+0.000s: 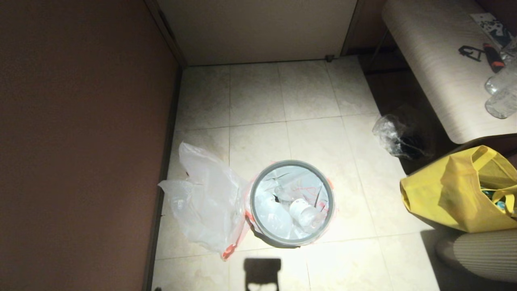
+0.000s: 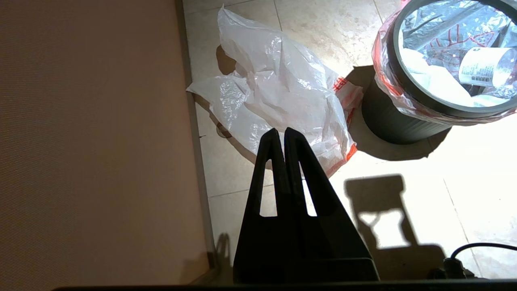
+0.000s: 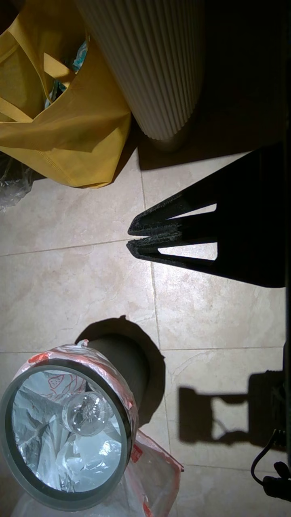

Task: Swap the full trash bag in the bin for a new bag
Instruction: Place the trash can ring on the floor

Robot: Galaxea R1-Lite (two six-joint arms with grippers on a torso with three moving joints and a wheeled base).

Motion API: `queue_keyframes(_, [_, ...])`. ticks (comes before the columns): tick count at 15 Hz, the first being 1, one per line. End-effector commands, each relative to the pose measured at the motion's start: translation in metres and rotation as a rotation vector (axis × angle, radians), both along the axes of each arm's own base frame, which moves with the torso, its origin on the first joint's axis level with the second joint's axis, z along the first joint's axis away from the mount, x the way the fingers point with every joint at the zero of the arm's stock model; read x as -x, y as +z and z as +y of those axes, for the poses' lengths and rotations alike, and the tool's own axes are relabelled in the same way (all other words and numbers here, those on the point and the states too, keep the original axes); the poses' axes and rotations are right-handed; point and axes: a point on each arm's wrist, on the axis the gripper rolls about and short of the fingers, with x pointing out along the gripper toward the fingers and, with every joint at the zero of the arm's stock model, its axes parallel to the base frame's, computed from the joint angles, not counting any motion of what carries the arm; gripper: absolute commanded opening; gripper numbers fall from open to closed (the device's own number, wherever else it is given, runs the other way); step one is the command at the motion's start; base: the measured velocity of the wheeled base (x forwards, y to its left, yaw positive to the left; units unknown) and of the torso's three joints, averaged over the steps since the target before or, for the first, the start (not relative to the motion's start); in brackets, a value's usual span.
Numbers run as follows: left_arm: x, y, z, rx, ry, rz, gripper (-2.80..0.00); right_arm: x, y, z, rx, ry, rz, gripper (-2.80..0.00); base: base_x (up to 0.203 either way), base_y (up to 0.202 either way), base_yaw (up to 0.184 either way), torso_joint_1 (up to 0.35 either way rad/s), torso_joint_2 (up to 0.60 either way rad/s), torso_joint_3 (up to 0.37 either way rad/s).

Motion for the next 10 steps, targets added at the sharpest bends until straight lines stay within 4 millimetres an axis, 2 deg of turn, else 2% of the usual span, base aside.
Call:
queue_keyframes(1, [-0.0001, 0.0, 0.0, -0.001, 0.0, 0.001, -2.8, 0.0, -0.0001, 0.0, 0.0, 0.0, -0.001, -2.8, 0.0, 0.0, 0.0, 0.0, 0.0, 0.0])
queue_keyframes(10, [0.0, 0.0, 0.0, -0.001, 0.0, 0.0, -2.8, 0.0, -0.0001, 0.0, 0.0, 0.0, -0.001, -2.8, 0.0, 0.0, 0.0, 0.0, 0.0, 0.0])
